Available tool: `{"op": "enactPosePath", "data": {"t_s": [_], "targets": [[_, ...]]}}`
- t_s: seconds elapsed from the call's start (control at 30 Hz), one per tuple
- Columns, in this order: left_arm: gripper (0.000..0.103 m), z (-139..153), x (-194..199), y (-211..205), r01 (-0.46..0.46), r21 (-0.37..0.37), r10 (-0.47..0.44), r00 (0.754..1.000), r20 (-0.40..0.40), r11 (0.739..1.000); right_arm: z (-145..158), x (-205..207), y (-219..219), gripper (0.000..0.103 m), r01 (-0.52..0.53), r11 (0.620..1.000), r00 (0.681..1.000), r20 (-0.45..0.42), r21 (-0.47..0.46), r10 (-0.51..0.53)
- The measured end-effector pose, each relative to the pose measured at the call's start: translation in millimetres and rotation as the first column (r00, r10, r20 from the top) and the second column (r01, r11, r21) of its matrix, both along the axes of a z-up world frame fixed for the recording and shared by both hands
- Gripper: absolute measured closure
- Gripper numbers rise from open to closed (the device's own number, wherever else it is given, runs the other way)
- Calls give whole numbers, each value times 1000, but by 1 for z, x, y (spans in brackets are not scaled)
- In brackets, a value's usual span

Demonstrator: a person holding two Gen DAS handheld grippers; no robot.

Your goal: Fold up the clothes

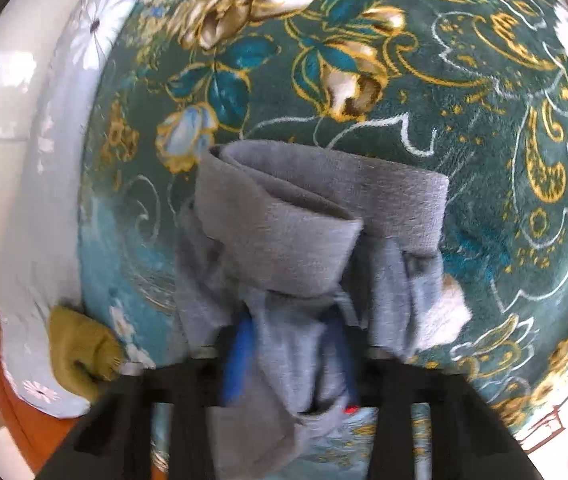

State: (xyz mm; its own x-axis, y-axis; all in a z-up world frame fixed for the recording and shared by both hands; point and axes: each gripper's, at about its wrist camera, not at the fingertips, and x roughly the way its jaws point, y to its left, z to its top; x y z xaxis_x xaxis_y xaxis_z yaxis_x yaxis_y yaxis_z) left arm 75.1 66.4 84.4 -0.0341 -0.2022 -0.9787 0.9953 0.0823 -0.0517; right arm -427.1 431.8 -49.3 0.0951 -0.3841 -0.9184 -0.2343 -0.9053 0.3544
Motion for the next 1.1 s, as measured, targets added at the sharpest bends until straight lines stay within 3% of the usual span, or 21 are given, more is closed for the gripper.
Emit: {"op": "enactPosePath", "data": {"t_s": [0.1, 0.2, 0.27, 0.3, 0.4, 0.47, 0.57, 0.73, 0.8, 0.87, 0.97, 1.1], "targets": [[51, 1, -3, 8, 10, 25, -10, 1000, -23, 1000, 16, -2, 1, 95, -44, 989, 998, -41, -140, 39], [50, 5, -6, 16, -36, 61, 41, 996, -85, 998, 55, -2, 9, 96, -132, 928, 982, -176, -348, 74], [50, 6, -10, 22, -47, 70, 55, 992, -111, 996, 63, 2, 32, 96, -134, 906, 977, -207, -402, 53], [50, 7, -13, 26, -41, 70, 48, 993, -109, 997, 58, 3, 42, 96, -120, 909, 980, -195, -400, 43], [50, 8, -21, 33, -18, 77, 27, 994, -105, 997, -1, 8, 72, 96, -3, 957, 1000, -13, -292, -1], [50, 10, -20, 38, -37, 88, 48, 991, -123, 995, -24, 13, 82, 96, 20, 973, 999, 50, -230, -9], [48, 17, -14, 40, -74, 83, 85, 986, -145, 994, -28, 17, 83, 95, 3, 976, 1000, 25, -219, 3], [48, 31, 3, 41, -125, 57, 132, 979, -154, 991, -30, 17, 73, 93, -74, 991, 997, 19, -113, 77], [48, 35, 15, 41, -158, 52, 165, 972, -166, 986, -30, 16, 67, 86, -102, 992, 994, 25, -67, 104], [45, 39, 31, 41, -203, 51, 209, 962, -175, 978, -27, 15, 65, 77, -84, 993, 995, 38, -77, 87], [42, 41, 62, 41, -295, 50, 299, 934, -198, 954, -15, 18, 65, 43, -25, 979, 998, 49, -203, 36], [42, 37, 105, 44, -406, 45, 404, 884, -236, 913, 34, 26, 62, 41, -51, 994, 993, -111, -100, 40]]}}
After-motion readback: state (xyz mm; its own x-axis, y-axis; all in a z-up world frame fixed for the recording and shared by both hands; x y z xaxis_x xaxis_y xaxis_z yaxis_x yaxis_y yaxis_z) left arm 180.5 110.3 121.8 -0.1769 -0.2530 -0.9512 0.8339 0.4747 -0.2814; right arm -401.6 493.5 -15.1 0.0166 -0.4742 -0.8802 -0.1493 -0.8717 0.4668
